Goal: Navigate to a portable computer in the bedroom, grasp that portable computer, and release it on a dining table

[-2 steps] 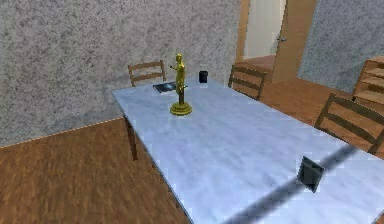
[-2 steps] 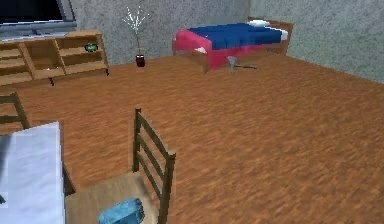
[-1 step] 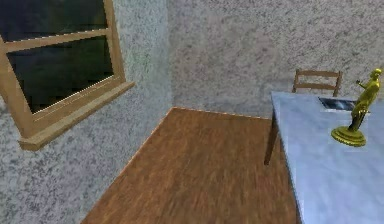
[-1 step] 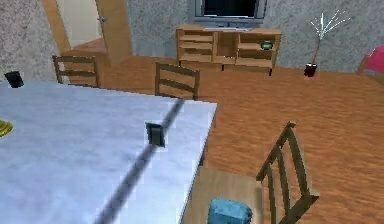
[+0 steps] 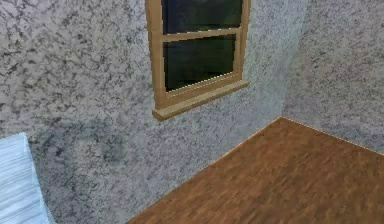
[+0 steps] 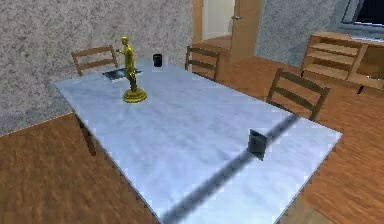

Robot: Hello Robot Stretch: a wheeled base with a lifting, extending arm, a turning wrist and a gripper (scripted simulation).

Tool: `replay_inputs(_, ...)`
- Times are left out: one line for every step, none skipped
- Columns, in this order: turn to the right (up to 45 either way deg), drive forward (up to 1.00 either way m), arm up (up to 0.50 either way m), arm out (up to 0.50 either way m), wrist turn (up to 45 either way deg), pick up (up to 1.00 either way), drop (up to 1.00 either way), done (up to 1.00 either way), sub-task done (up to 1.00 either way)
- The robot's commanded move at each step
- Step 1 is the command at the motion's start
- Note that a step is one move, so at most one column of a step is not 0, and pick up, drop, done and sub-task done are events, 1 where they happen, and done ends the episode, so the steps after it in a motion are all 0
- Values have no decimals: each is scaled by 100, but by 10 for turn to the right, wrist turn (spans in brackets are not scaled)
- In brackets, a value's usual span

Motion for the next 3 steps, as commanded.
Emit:
replay_inputs(0, 35, 0, 0, 0, 0, 0, 0, 0)
replay_inputs(-390, 0, 0, 0, 0, 0, 0, 0, 0)
replay_inputs(0, 45, 0, 0, 0, 0, 0, 0, 0)
